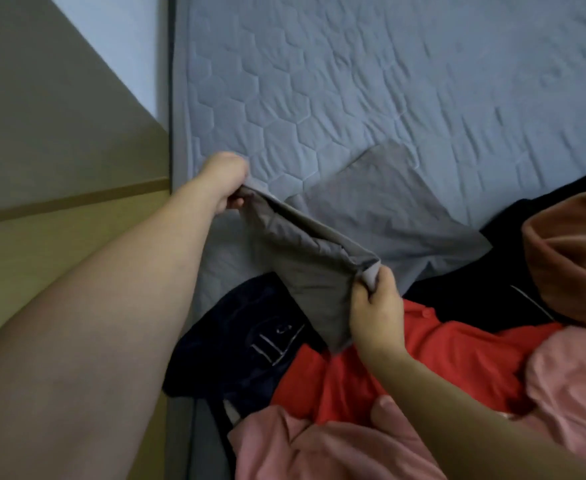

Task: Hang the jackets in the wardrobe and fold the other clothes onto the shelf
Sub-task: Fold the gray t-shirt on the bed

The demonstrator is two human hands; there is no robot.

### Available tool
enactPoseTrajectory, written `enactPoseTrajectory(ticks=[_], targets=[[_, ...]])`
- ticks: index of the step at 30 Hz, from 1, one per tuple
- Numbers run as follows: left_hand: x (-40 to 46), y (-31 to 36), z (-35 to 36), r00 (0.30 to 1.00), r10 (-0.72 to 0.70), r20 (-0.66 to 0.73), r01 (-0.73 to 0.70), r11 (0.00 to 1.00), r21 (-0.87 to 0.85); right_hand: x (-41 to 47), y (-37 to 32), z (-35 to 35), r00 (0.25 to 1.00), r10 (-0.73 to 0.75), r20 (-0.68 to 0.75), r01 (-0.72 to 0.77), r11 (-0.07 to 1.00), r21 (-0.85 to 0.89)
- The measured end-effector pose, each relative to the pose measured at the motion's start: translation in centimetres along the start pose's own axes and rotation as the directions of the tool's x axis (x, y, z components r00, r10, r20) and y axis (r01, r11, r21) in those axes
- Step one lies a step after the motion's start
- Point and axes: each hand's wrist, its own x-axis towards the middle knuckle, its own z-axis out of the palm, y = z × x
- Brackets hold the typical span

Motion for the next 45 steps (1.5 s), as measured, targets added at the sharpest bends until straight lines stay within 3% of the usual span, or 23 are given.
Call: enactPoseTrajectory(ticks=[4,7,9,10,12,14,16,18,22,23,25,26,28,30,31,33,36,38,41,45], targets=[[-0.8,7.2,8.2,0.996,0.019,0.092,0.001,0.977,-0.212,5.7,1.5,-5.5,0.977,0.122,-0.176,-0.11,0.991,0.078],[-0.9,9.8,15.0,0.978,0.145,0.149,-0.099,0.955,-0.278,10.3,3.3,-8.9,0.938,0.221,-0.265,-0.218,0.975,0.042],[0.0,9.7,18.6,0.957,0.233,0.173,-0.218,0.97,-0.105,13.8,5.1,-10.5,0.933,0.276,-0.232,-0.303,0.948,-0.092],[0.8,8.8,19.8,0.949,0.258,0.182,-0.276,0.958,0.082,15.2,5.9,-11.0,0.927,0.327,-0.184,-0.36,0.914,-0.186],[2.4,6.1,21.0,0.958,0.217,0.189,-0.285,0.797,0.533,17.3,7.3,-11.6,0.885,0.444,-0.14,-0.465,0.826,-0.32],[3.1,3.0,20.8,0.989,0.107,0.104,-0.148,0.644,0.75,18.1,8.2,-11.9,0.853,0.491,-0.177,-0.522,0.803,-0.287],[3.3,0.1,19.9,0.998,0.055,-0.034,-0.011,0.659,0.752,18.4,8.7,-11.6,0.881,0.448,-0.156,-0.471,0.863,-0.182],[3.9,-2.2,18.6,0.984,0.1,-0.144,0.027,0.726,0.687,18.7,8.8,-11.2,0.914,0.391,-0.105,-0.4,0.912,-0.092],[4.6,-2.6,16.4,0.975,0.153,-0.161,-0.029,0.808,0.589,19.5,9.4,-11.4,0.952,0.306,0.0,-0.295,0.918,-0.264],[4.2,-2.0,16.4,0.955,0.22,-0.2,-0.051,0.785,0.617,19.8,9.8,-11.6,0.952,0.305,0.024,-0.284,0.912,-0.295],[1.9,-1.0,17.2,0.844,0.465,-0.266,-0.12,0.648,0.752,20.5,10.6,-11.8,0.939,0.335,0.077,-0.304,0.915,-0.265],[0.0,-0.8,17.9,0.797,0.569,-0.203,-0.235,0.602,0.764,20.8,10.8,-11.9,0.925,0.363,0.111,-0.332,0.916,-0.228],[-4.6,-2.4,19.3,0.798,0.587,0.139,-0.519,0.551,0.654,21.4,10.9,-12.1,0.888,0.419,0.188,-0.382,0.901,-0.207],[-9.3,-5.5,20.1,0.807,0.303,0.507,-0.582,0.557,0.593,22.3,10.7,-12.3,0.862,0.447,0.24,-0.395,0.888,-0.235],[-10.6,-7.4,20.1,0.797,0.132,0.59,-0.556,0.542,0.63,22.6,10.4,-12.4,0.852,0.451,0.266,-0.396,0.887,-0.238],[-10.9,-10.4,19.9,0.793,-0.044,0.607,-0.476,0.577,0.664,22.8,9.8,-12.6,0.832,0.442,0.334,-0.376,0.893,-0.247],[-9.0,-11.0,19.2,0.79,-0.041,0.612,-0.385,0.743,0.547,22.2,8.7,-12.9,0.839,0.38,0.39,-0.266,0.911,-0.316],[-8.4,-10.3,18.9,0.777,-0.059,0.626,-0.328,0.811,0.484,21.9,8.2,-13.3,0.829,0.389,0.402,-0.276,0.91,-0.31],[-9.1,-9.7,18.4,0.78,0.105,0.617,-0.475,0.741,0.474,21.6,7.0,-13.7,0.777,0.473,0.414,-0.405,0.881,-0.246],[-10.7,-8.7,18.9,0.831,0.185,0.525,-0.5,0.661,0.559,21.4,5.4,-13.9,0.69,0.577,0.436,-0.572,0.805,-0.16]])
